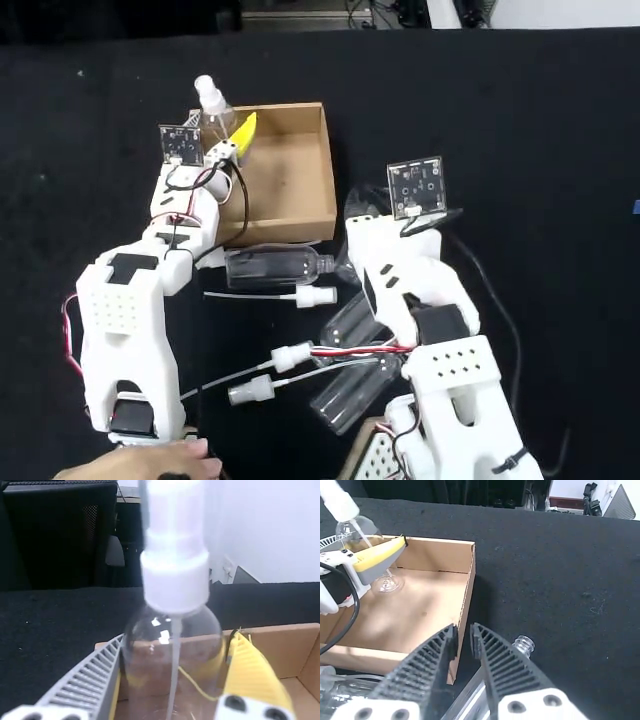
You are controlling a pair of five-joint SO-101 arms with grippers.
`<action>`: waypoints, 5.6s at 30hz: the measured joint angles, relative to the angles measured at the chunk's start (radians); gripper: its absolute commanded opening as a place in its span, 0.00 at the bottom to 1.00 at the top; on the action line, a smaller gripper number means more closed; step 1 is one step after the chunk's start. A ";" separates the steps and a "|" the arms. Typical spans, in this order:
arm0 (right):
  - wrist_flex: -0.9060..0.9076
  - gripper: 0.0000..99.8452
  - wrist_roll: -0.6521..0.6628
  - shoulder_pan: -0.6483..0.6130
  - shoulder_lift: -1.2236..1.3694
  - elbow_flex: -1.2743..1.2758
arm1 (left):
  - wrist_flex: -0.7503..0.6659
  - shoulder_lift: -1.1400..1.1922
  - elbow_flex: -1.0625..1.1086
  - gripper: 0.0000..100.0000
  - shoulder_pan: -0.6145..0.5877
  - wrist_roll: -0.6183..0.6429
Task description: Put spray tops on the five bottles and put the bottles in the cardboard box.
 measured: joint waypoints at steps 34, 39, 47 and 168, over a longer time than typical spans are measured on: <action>0.000 0.04 0.000 0.000 0.000 0.000 | 1.297 -0.376 -0.282 0.29 -0.017 -0.011; 0.000 0.04 0.000 0.000 0.000 0.000 | 1.511 -0.376 -0.370 0.29 -0.015 -0.011; 0.000 0.04 0.000 0.000 0.000 0.000 | 1.731 -0.376 -0.448 0.29 -0.017 -0.011; 0.210 0.04 0.066 0.559 -0.012 0.066 | 2.246 -0.463 -0.410 0.30 0.387 -0.729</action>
